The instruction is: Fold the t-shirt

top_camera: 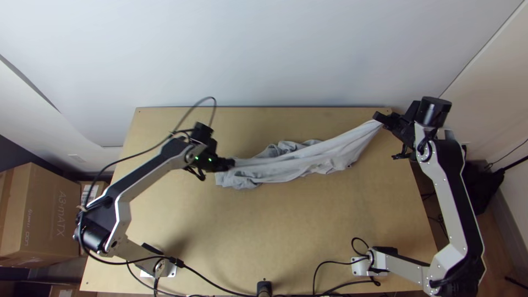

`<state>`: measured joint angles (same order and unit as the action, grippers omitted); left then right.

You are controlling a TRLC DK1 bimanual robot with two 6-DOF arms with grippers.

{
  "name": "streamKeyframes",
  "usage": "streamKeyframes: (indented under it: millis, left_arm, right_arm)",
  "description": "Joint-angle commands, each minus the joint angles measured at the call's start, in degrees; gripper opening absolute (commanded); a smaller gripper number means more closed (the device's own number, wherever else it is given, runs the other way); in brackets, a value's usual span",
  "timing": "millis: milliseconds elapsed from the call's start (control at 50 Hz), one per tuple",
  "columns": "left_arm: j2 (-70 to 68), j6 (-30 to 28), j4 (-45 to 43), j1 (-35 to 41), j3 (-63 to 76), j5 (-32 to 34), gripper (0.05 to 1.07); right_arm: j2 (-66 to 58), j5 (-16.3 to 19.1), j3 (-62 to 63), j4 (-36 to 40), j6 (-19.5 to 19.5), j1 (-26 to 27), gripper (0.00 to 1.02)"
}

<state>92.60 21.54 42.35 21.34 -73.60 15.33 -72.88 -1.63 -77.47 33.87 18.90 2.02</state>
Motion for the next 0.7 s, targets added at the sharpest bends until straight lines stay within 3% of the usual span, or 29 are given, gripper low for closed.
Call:
streamKeyframes:
  millis: [0,340,500,680]
  left_arm:
    - [-4.5,-0.9,2.3,-3.5,-3.7,-0.5,0.08]
    - [-5.2,-2.7,8.4,-14.8,-21.6,-0.6,0.08]
    - [-2.9,-3.6,12.7,-17.5,-34.9,-1.3,0.08]
    - [-1.0,-4.8,14.1,-19.8,-46.5,-5.2,0.08]
  right_arm:
    - [3.8,-0.2,1.5,-0.2,-2.7,-0.6,0.02]
    - [5.8,-0.6,-2.5,0.2,-7.6,-6.4,0.02]
    - [5.7,-1.1,-6.6,-3.3,-12.4,-9.8,0.02]
    - [3.7,-1.0,-11.8,-10.6,-14.6,-12.3,0.02]
